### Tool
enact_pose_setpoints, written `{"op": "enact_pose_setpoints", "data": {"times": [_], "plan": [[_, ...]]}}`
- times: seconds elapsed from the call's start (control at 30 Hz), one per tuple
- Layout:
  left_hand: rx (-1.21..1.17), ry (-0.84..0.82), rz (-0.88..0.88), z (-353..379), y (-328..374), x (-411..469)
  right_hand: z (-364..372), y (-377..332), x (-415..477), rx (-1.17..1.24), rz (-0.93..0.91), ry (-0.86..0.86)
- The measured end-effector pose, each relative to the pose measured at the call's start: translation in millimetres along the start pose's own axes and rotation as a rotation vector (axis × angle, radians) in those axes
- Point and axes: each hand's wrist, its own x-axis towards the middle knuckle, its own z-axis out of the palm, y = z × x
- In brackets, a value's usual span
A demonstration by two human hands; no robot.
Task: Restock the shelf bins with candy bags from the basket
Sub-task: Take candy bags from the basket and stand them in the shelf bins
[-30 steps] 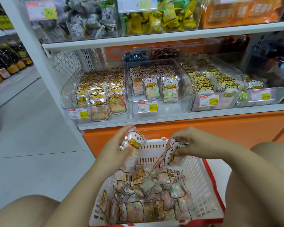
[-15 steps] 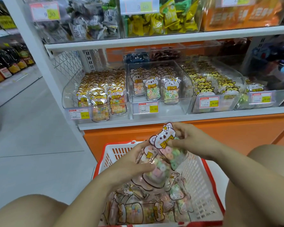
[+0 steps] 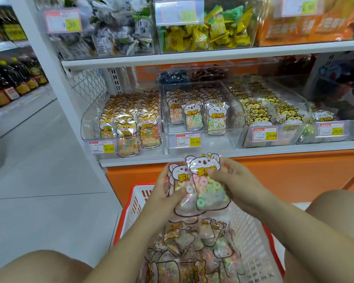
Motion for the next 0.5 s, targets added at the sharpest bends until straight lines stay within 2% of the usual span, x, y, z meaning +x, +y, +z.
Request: {"op": "enact_pose_setpoints", "data": {"times": [0.1, 0.17, 0.23, 0.33, 0.43, 0.5], "plan": [[-0.011, 0.002, 0.039, 11.6, 2.9, -5.0, 13.9, 16.6, -1.0, -0.013, -0.031, 0.058], [-0.039, 0.028, 0.046, 15.6, 0.2, -3.5, 21.7, 19.3, -2.3, 0.075, -0.022, 0.076], [-0.131, 0.069, 0.040, 19.9, 3.4, -4.1, 28.0, 18.4, -2.1, 0.192, 0.077, 0.013], [-0.213, 0.064, 0.064, 23.3, 17.6, -0.9, 34.4, 6.4, 2.4, 0.156, 0.118, -0.063], [-0.142, 0.105, 0.086, 18.2, 44.6, 19.8, 31.7, -14.1, 24.8, 0.138, 0.037, -0.077], [0.052, 0.023, 0.162, 6.4, 66.3, 30.6, 32.9, -34.4, 43.3, 0.069, -0.089, -0.053]]}}
